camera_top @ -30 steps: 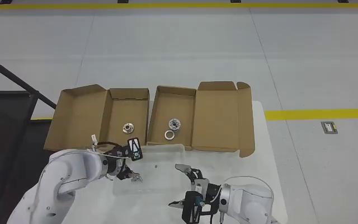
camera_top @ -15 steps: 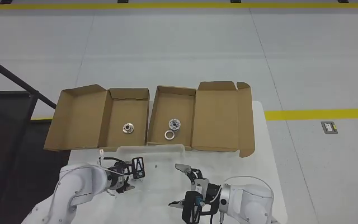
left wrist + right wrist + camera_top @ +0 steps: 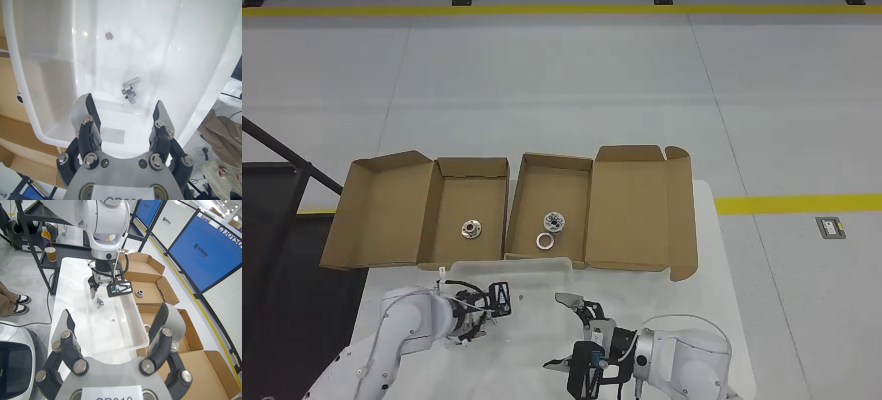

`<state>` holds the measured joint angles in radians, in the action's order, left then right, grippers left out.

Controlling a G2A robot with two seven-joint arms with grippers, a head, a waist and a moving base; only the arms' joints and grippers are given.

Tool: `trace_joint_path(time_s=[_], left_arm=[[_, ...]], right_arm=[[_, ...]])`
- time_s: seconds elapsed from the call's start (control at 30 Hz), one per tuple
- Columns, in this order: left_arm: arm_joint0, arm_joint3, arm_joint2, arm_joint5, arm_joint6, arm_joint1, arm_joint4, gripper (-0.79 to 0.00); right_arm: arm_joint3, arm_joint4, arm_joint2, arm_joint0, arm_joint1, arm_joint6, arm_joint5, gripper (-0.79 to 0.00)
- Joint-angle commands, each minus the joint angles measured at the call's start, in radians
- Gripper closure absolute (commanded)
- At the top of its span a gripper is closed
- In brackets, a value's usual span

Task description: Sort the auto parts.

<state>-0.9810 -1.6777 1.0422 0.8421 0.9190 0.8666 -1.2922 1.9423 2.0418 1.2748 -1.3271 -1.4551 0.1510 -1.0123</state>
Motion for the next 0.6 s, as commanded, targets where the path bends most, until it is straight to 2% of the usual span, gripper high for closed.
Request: trace_joint_path(time_s=[0.0,0.13,0.27,0.57], left_arm=[[0.019,0.03,-0.025,-0.012,-0.012,0.007,-0.012,-0.619],[0.054,0.084,-0.071,-0.023,-0.034,0.023,-0.029,-0.576],[0.084,0.132,-0.105,-0.034,-0.049,0.036,-0.039,-0.428],[0.124,0.2,-0.149,-0.028,-0.05,0.056,-0.04,-0.345]], right_arm=[[0.0,0.0,0.0,0.0,0.0,0.0,0.0,-0.785],[0.0,0.0,0.0,0.0,0.0,0.0,0.0,-0.785],[0.0,0.0,0.0,0.0,0.0,0.0,0.0,-0.785],[0.0,0.0,0.0,0.0,0.0,0.0,0.0,-0.785]])
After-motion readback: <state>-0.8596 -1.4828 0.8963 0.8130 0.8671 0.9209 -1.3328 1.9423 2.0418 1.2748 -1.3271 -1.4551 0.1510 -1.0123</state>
